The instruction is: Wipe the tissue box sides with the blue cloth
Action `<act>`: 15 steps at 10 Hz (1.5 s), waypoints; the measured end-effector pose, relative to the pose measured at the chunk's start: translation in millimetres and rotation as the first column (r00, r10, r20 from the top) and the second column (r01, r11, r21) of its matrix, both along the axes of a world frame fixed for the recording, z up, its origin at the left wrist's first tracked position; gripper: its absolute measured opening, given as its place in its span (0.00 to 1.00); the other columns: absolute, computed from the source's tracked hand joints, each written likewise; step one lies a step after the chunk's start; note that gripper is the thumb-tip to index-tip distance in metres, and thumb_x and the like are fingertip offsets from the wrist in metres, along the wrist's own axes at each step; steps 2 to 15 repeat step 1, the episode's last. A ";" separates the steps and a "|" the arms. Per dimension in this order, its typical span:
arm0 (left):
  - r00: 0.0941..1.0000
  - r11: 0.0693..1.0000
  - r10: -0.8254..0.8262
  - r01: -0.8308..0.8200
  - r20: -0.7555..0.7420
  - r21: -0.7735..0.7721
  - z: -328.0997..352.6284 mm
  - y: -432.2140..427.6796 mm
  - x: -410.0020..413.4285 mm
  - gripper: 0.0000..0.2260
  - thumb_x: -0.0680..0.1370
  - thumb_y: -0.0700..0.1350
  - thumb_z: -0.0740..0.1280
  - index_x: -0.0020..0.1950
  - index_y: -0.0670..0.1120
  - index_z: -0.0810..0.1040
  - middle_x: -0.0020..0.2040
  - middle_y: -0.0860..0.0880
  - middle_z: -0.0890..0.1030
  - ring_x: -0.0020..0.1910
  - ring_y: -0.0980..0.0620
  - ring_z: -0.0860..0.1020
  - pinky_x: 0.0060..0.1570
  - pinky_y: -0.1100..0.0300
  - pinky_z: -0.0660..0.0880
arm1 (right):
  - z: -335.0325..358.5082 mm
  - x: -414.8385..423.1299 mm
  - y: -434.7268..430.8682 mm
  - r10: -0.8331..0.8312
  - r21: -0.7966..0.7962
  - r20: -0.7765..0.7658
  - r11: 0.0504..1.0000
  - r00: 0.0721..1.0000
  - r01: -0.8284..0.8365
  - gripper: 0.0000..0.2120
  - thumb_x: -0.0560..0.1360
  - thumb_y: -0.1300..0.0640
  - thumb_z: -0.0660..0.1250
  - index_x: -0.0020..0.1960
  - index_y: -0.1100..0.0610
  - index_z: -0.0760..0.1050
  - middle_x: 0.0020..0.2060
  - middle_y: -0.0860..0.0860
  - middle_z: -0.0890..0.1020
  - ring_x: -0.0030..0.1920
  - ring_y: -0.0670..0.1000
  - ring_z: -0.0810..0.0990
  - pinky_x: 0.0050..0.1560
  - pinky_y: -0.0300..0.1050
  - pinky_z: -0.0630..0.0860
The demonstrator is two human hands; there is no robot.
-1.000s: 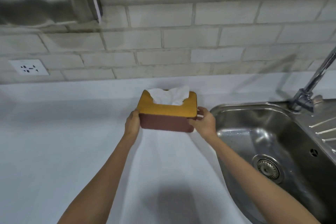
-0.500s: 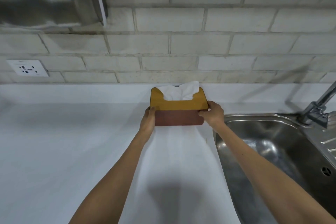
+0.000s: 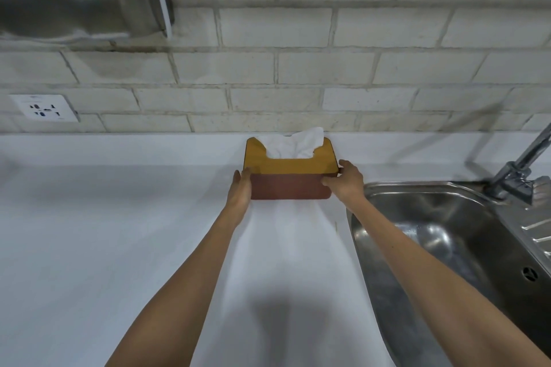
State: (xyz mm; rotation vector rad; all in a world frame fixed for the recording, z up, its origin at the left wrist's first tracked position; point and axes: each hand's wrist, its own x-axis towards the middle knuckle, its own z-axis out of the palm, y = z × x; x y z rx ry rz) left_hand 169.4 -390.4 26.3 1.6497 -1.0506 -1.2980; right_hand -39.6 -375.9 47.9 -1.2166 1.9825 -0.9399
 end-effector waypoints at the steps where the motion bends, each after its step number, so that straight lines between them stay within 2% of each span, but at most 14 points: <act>1: 0.999 0.999 0.030 -0.032 0.043 0.038 5.6 5.4 0.9 0.29 0.80 0.58 0.50 0.77 0.45 0.54 0.76 0.44 0.61 0.73 0.42 0.62 0.72 0.44 0.61 | 2.9 -1.3 8.3 -0.010 0.033 -0.020 0.999 1.000 0.011 0.31 0.69 0.60 0.71 0.69 0.65 0.65 0.62 0.60 0.76 0.61 0.60 0.76 0.51 0.46 0.73; 15: 0.999 0.999 0.030 -0.032 0.043 0.038 5.6 5.4 0.9 0.29 0.80 0.58 0.50 0.77 0.45 0.54 0.76 0.44 0.61 0.73 0.42 0.62 0.72 0.44 0.61 | 2.9 -1.3 8.3 -0.010 0.033 -0.020 0.999 1.000 0.011 0.31 0.69 0.60 0.71 0.69 0.65 0.65 0.62 0.60 0.76 0.61 0.60 0.76 0.51 0.46 0.73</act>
